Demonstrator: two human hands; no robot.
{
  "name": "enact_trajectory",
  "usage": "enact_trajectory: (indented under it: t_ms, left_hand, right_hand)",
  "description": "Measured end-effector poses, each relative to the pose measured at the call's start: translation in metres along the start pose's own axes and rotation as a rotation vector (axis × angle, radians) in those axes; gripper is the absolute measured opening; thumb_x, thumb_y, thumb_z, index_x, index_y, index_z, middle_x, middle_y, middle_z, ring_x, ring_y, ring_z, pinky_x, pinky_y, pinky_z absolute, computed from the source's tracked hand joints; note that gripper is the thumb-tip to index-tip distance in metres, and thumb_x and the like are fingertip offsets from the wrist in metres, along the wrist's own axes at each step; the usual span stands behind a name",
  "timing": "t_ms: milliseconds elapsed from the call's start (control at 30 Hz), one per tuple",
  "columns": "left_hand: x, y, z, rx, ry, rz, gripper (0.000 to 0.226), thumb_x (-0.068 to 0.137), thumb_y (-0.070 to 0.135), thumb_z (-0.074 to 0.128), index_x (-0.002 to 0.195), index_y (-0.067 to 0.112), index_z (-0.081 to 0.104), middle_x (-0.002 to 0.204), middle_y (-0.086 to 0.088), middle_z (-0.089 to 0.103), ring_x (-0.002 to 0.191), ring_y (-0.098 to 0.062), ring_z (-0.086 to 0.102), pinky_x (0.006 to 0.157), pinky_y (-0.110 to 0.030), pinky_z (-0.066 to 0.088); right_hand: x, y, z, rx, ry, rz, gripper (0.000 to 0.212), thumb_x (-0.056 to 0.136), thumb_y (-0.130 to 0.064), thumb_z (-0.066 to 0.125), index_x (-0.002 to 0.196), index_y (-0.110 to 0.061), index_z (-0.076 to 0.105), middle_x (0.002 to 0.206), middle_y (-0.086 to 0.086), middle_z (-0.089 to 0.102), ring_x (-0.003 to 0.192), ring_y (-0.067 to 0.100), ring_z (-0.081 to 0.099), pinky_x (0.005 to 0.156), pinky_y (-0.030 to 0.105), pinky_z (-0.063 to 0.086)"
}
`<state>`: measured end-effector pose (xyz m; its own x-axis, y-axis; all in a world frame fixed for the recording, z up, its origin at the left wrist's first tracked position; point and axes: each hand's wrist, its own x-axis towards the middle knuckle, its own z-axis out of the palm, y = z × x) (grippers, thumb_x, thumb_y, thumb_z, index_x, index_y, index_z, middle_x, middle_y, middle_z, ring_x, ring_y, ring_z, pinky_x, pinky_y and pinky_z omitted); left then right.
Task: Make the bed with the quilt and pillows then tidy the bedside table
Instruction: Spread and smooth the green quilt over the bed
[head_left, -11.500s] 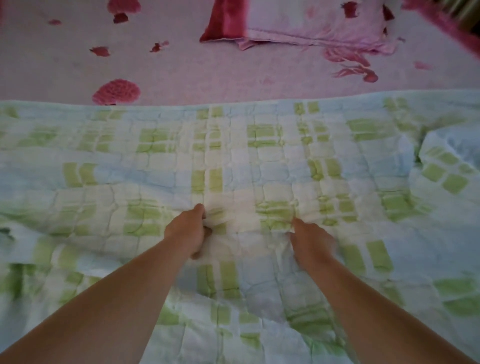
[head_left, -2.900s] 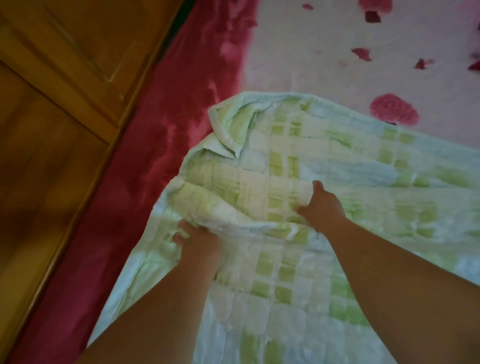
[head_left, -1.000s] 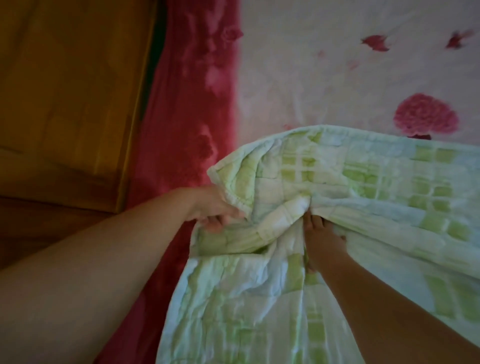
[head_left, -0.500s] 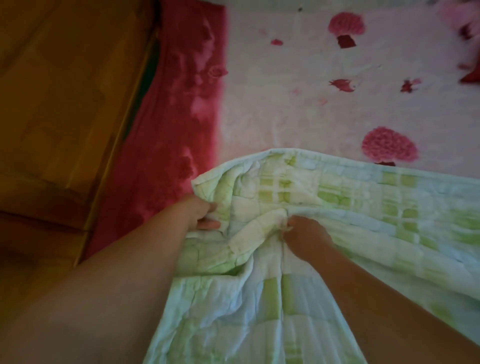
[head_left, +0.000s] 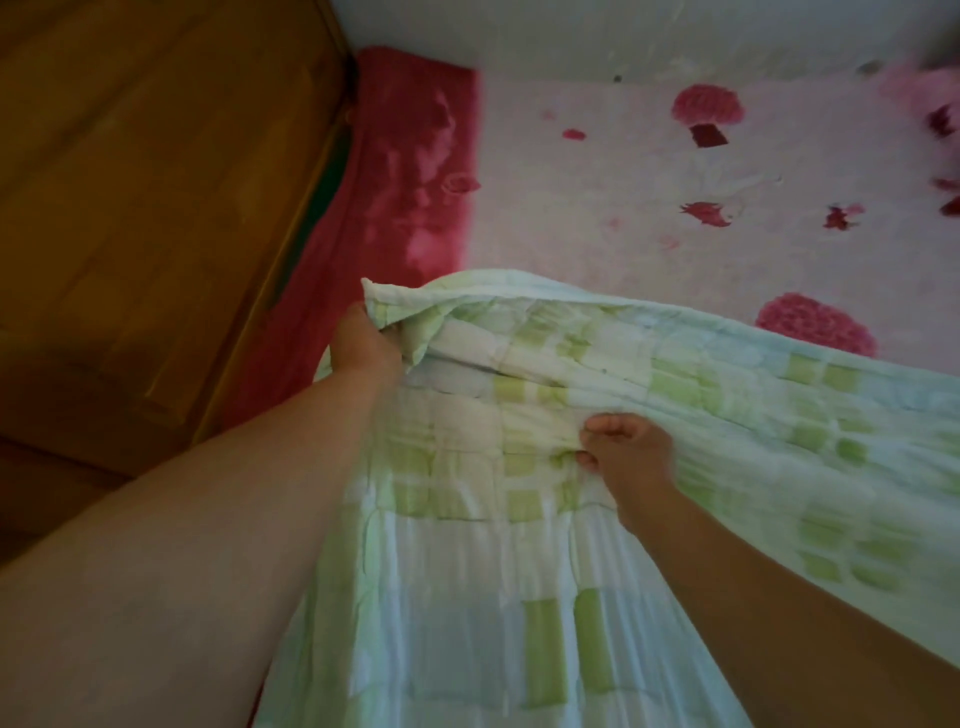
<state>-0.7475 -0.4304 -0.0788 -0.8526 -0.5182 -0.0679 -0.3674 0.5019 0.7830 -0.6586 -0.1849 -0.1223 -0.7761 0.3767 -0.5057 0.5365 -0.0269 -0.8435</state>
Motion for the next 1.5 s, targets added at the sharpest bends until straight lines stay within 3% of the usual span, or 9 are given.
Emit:
enact_trajectory:
  t_ms: [200,333,400,600,767,933,1100,1300,1500]
  left_hand:
    - [-0.006,-0.028,0.034,0.029,-0.166,-0.007,0.076,0.083,0.033,0.064,0.147,0.014,0.028,0.156,-0.025,0.011,0.142,-0.037,0.024,0.108,-0.043,0.033]
    - [-0.057,-0.017,0.062,0.573,-0.326,0.645,0.083,0.088,0.057,0.049,0.151,0.04,-0.002,0.156,0.003,-0.031,0.144,-0.029,-0.023,0.112,-0.056,-0.003]
    - [-0.068,-0.012,0.086,0.821,-0.505,0.865,0.069,0.091,0.062,0.035,0.15,0.043,0.006,0.158,0.005,-0.024,0.143,-0.026,-0.028,0.111,-0.062,-0.013]
    - [-0.057,-0.016,0.137,0.994,-0.778,0.545,0.076,0.087,0.073,0.032,0.148,0.048,-0.005,0.157,0.011,-0.025,0.142,-0.022,-0.032,0.106,-0.066,-0.015]
    - [-0.059,-0.015,0.143,0.888,-0.681,0.535,0.09,0.067,0.09,0.025,0.146,0.049,0.007,0.158,0.015,-0.017,0.141,-0.019,-0.033,0.107,-0.065,-0.017]
    - [-0.063,0.0,0.163,0.797,-0.563,0.437,0.09,0.064,0.093,0.01,0.139,0.046,0.024,0.158,0.015,-0.01,0.142,-0.018,-0.032,0.107,-0.065,-0.018]
    - [-0.059,0.003,0.177,0.792,-0.447,0.442,0.062,0.085,0.076,0.014,0.128,0.038,0.038,0.158,0.008,0.002,0.145,-0.02,-0.022,0.108,-0.065,-0.014]
    - [-0.068,-0.016,0.181,0.603,-0.154,0.788,0.053,0.092,0.052,0.031,0.126,0.016,0.051,0.149,-0.007,0.038,0.144,-0.029,0.023,0.114,-0.062,0.004]
    - [-0.065,-0.019,0.186,0.542,-0.225,1.026,0.05,0.1,0.035,0.022,0.143,0.016,0.038,0.158,-0.003,0.024,0.147,-0.025,0.017,0.117,-0.055,0.012]
  right_hand:
    - [0.025,0.013,0.007,-0.282,-0.13,0.062,0.029,0.084,-0.004,0.06,0.11,-0.016,0.053,0.096,0.011,0.061,0.073,0.018,0.056,0.054,0.024,0.043]
    - [0.039,0.005,0.012,-0.404,-0.166,0.084,0.023,0.08,-0.007,0.062,0.1,-0.015,0.053,0.098,0.017,0.063,0.077,0.026,0.06,0.07,0.037,0.054]
    - [0.045,0.001,0.01,-0.441,-0.206,0.063,0.014,0.083,-0.004,0.055,0.084,-0.018,0.054,0.083,0.017,0.064,0.064,0.027,0.061,0.064,0.039,0.055]
    - [0.091,-0.036,-0.052,-0.65,0.225,-0.404,0.009,0.085,-0.022,0.063,0.089,-0.017,0.069,0.078,0.004,0.069,0.083,0.023,0.065,0.073,0.026,0.045]
    - [0.144,-0.071,-0.112,-0.822,0.247,-0.202,0.077,0.082,-0.025,0.074,0.147,-0.016,0.033,0.128,0.013,0.059,0.111,0.03,0.059,0.077,0.027,0.043]
    - [0.172,-0.059,-0.106,-0.952,0.076,-0.198,0.1,0.079,-0.021,0.074,0.153,-0.025,0.008,0.1,0.012,0.066,0.062,0.019,0.059,0.056,0.03,0.051]
    - [0.194,-0.06,-0.107,-0.784,-0.02,-0.086,0.085,0.072,-0.007,0.078,0.14,-0.022,0.03,0.066,0.014,0.067,0.03,0.016,0.053,0.035,0.023,0.042]
    - [0.202,-0.067,-0.105,-0.968,-0.031,-0.011,0.031,0.075,-0.02,0.08,0.09,-0.004,0.057,0.059,0.01,0.061,0.047,0.023,0.058,0.052,0.034,0.052]
    - [0.22,-0.103,-0.089,-0.713,0.316,-0.318,0.026,0.092,-0.017,0.051,0.114,-0.004,0.054,0.111,0.021,0.062,0.107,0.037,0.059,0.087,0.038,0.046]
